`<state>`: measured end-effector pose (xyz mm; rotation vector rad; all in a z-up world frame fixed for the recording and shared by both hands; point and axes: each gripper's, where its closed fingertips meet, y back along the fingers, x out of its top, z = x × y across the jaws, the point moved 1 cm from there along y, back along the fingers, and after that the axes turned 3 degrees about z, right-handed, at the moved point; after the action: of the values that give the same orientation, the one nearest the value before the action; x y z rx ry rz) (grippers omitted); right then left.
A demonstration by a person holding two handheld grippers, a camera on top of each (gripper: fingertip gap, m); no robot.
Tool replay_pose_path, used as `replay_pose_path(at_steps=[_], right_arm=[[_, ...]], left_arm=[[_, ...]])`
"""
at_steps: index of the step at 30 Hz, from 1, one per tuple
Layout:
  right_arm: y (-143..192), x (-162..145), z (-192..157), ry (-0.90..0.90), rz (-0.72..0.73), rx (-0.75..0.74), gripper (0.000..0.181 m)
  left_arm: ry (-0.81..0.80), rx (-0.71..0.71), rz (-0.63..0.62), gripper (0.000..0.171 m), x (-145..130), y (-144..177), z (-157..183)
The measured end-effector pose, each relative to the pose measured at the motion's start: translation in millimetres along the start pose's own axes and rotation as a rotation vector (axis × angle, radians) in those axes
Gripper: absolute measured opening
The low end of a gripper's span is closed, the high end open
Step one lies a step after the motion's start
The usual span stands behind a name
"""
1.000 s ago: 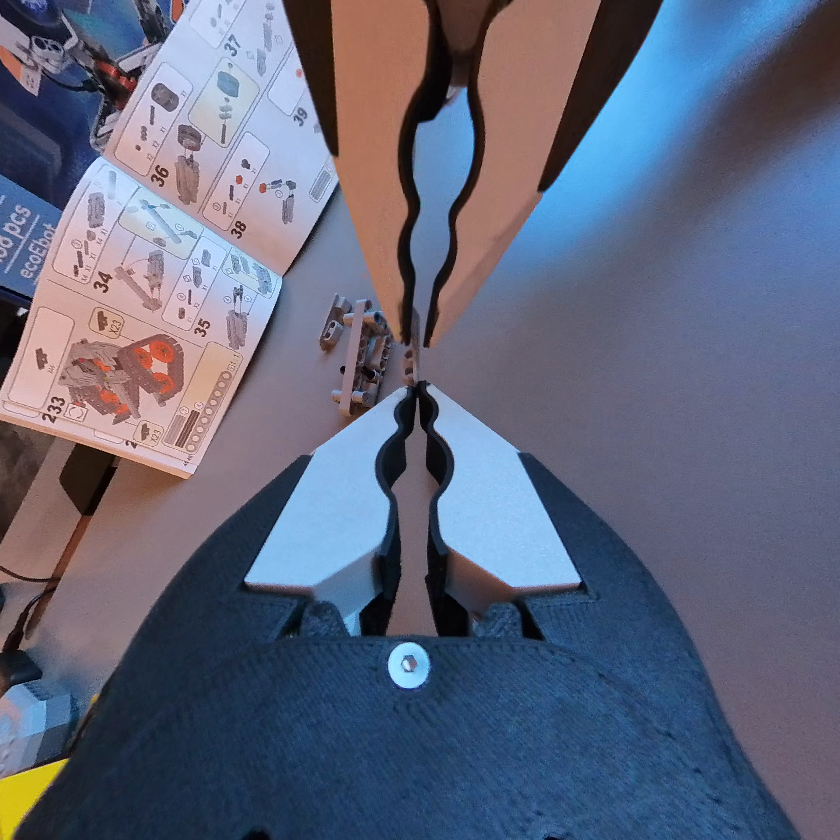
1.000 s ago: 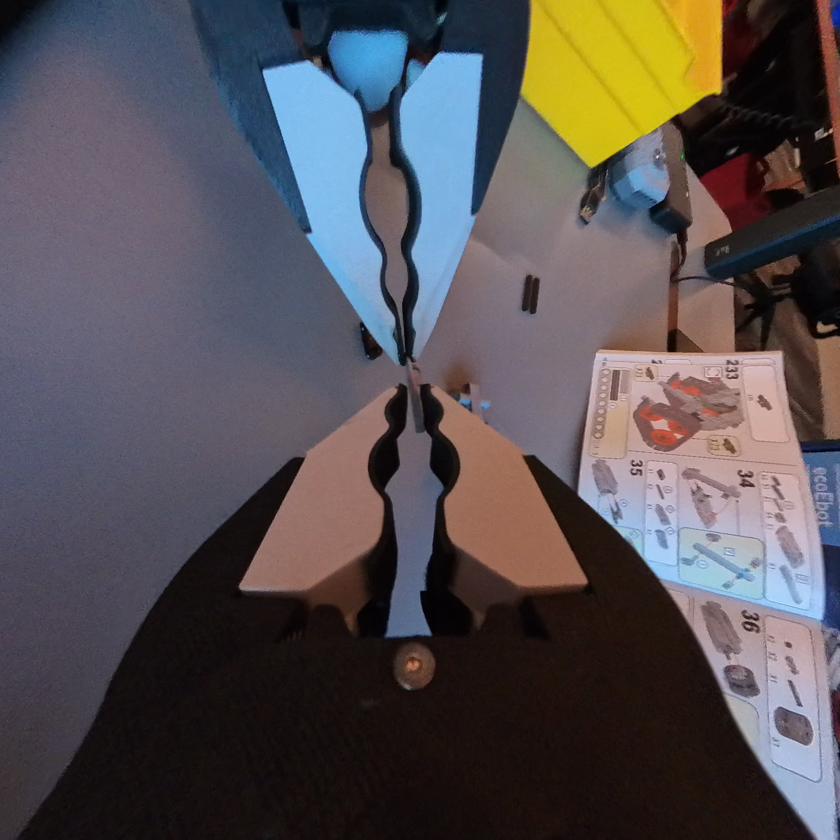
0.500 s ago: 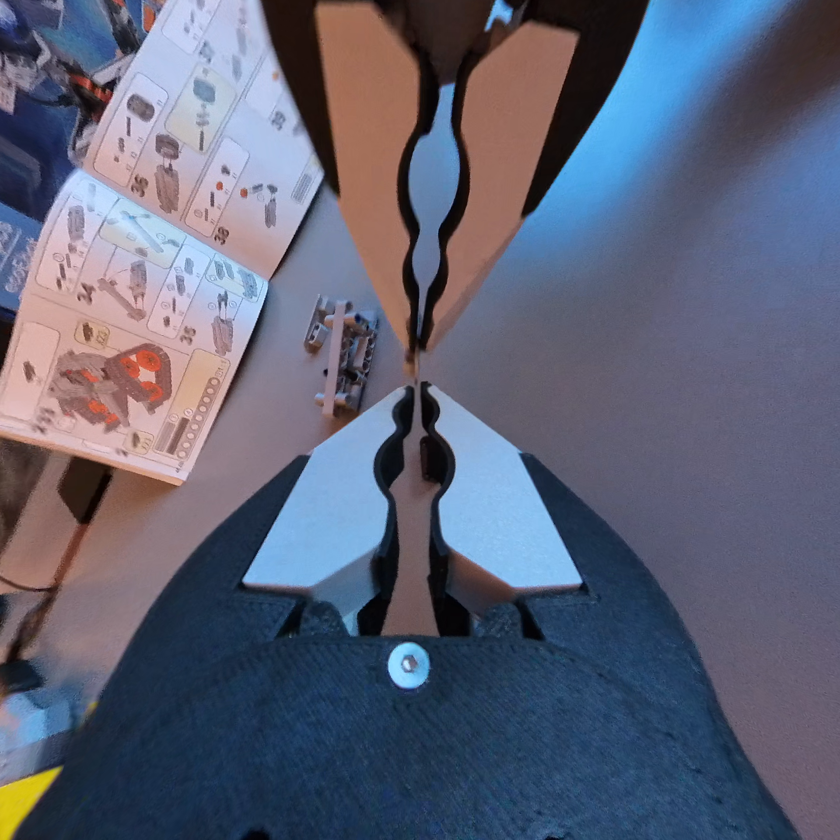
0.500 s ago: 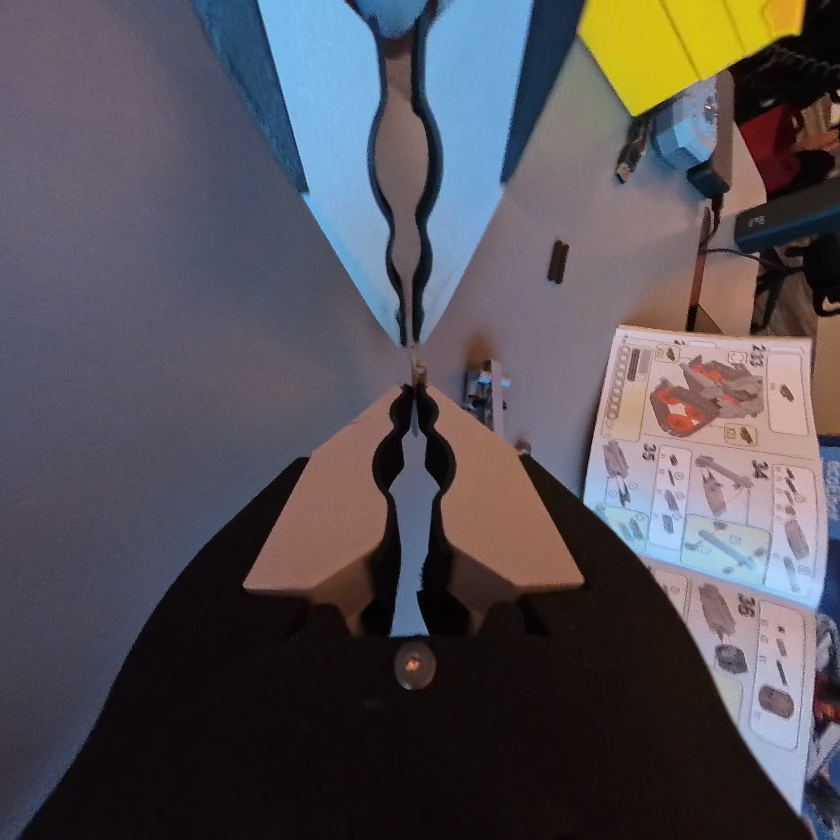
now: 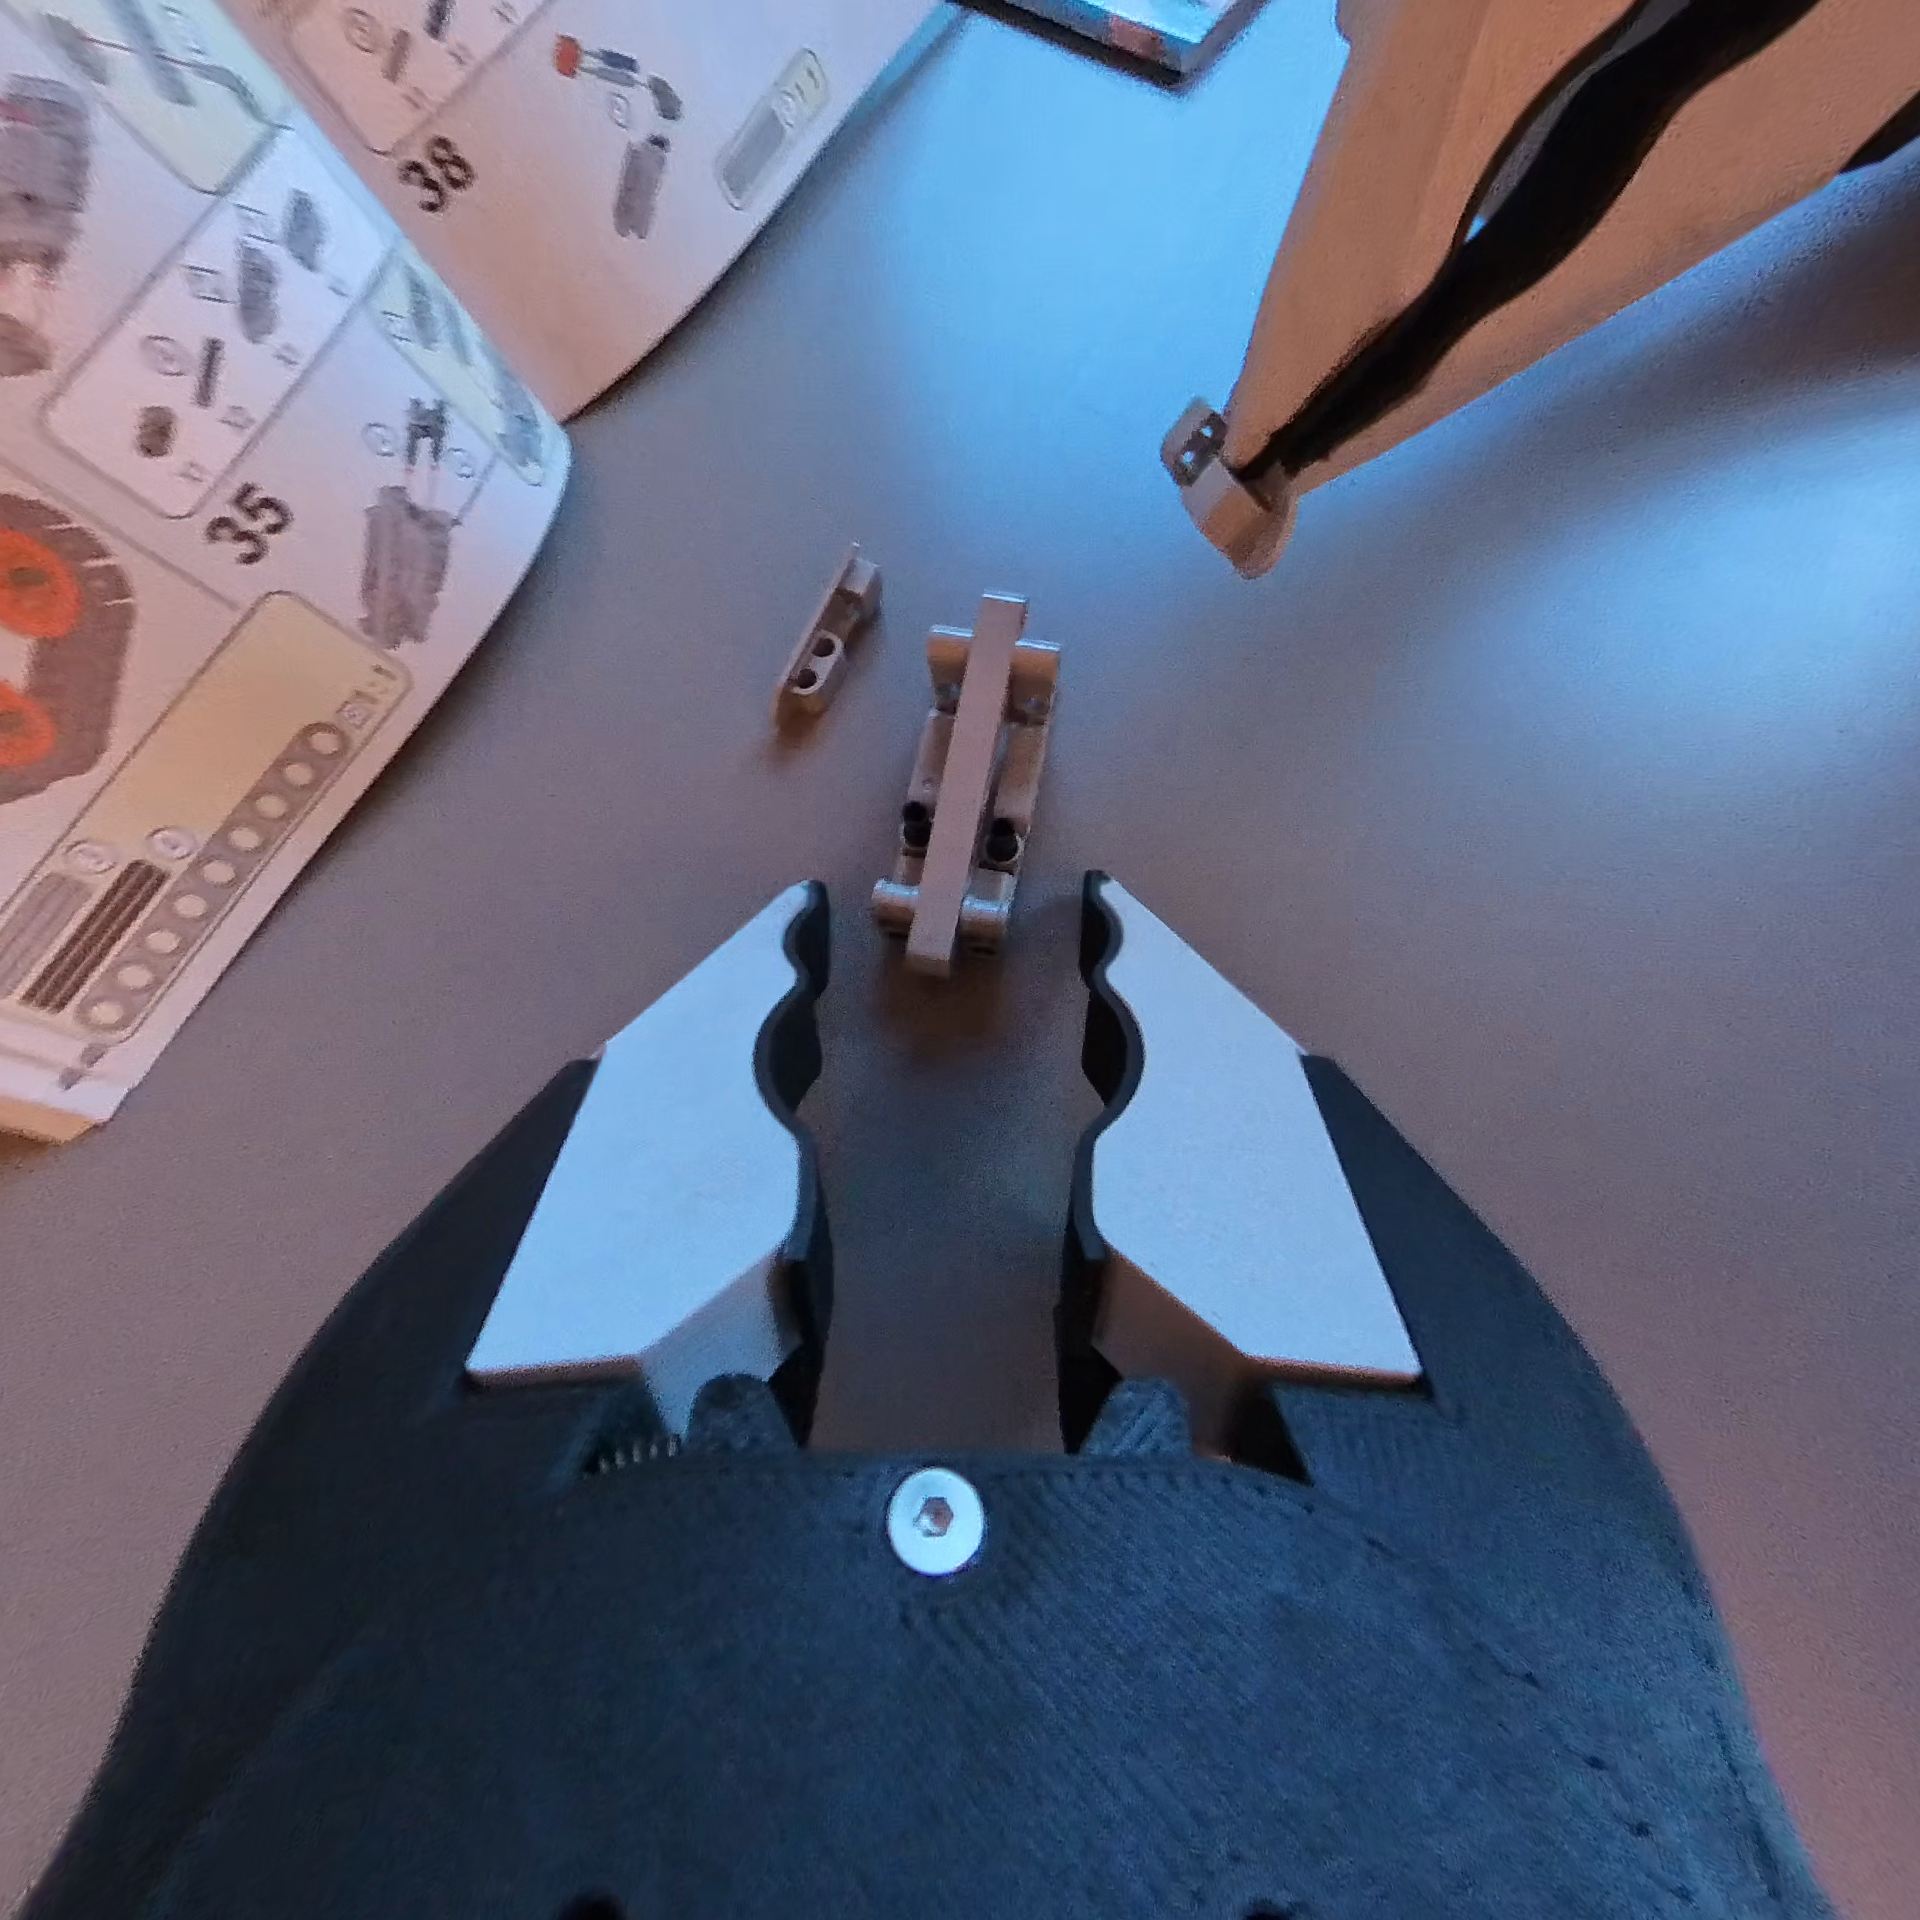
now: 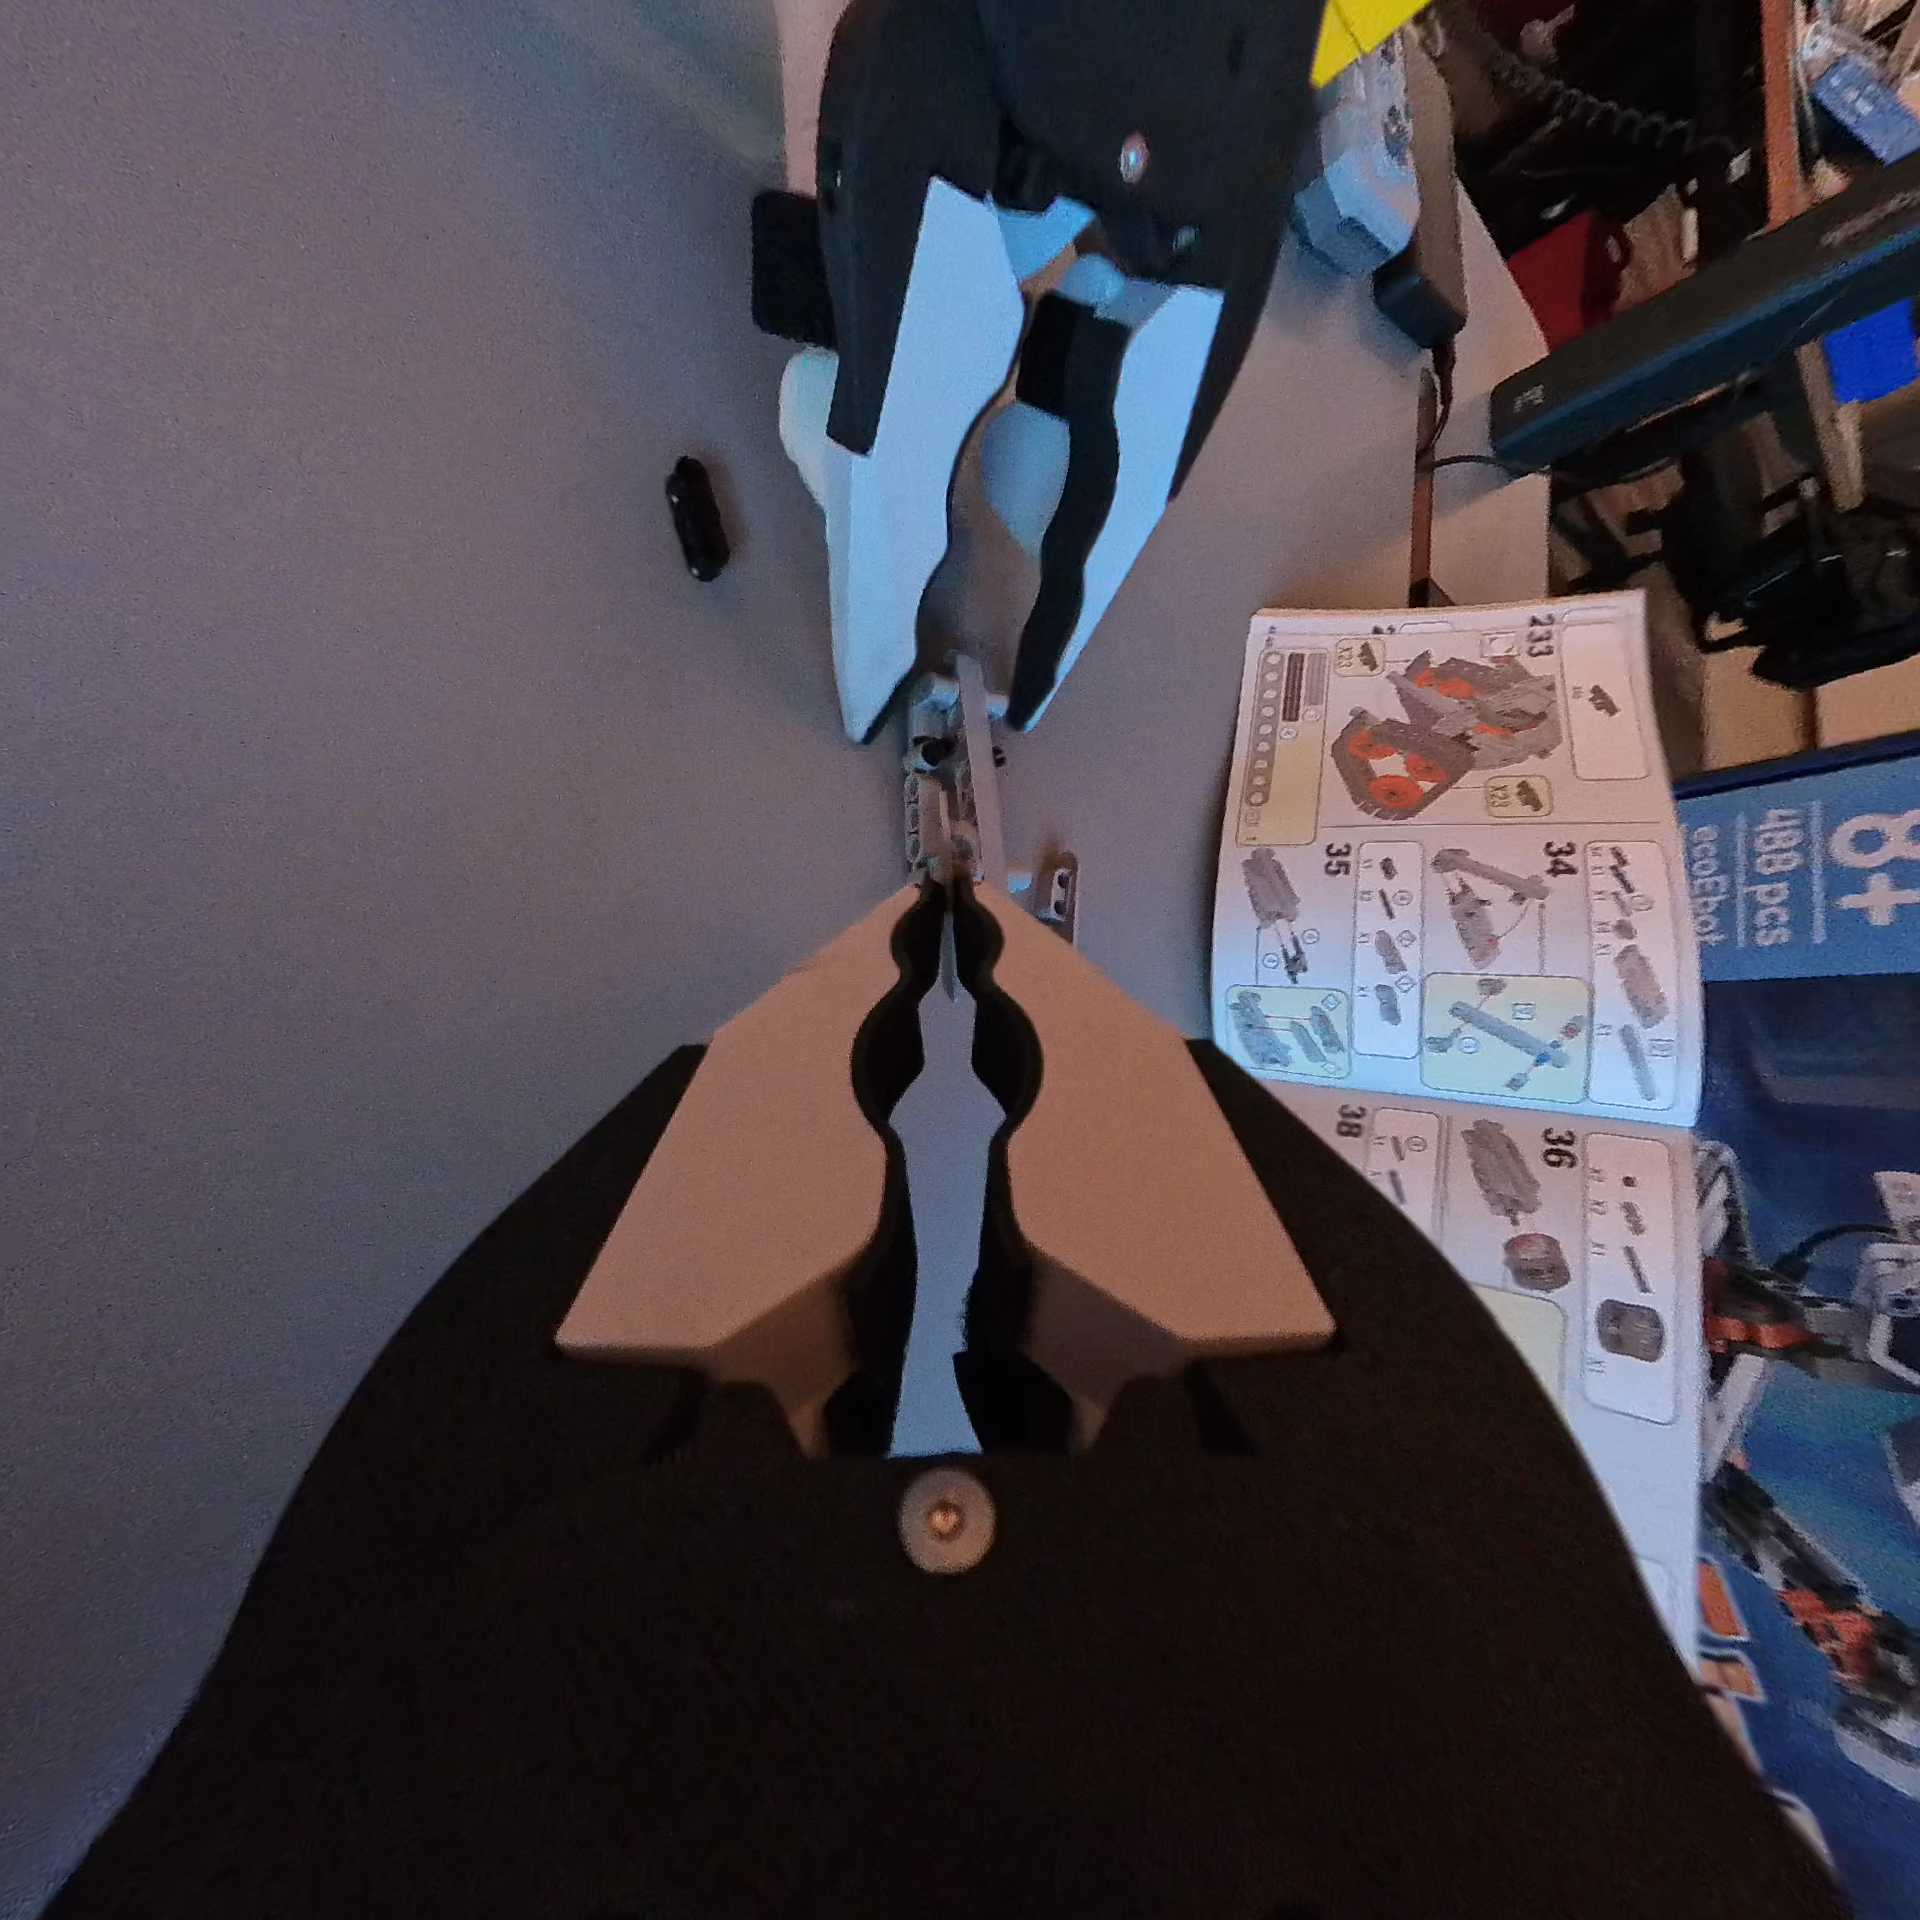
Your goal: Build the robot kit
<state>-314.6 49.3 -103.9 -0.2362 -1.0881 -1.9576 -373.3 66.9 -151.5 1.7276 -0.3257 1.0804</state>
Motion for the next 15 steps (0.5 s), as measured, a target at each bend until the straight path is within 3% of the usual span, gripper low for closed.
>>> replay_pose_path(at_steps=[5,15], right_arm=[[-2.2,9.1,-0.7,0.121,0.000,-0.085,0.002],[-13.3,19.6,-21.5,0.153,-0.056,-0.157,0.002]], left_arm=[[-0.005,-0.026,0.015,0.024,1.6,-4.9,3.4],[-0.338,0.274,-0.006,0.024,-4.3,14.5,9.8]])
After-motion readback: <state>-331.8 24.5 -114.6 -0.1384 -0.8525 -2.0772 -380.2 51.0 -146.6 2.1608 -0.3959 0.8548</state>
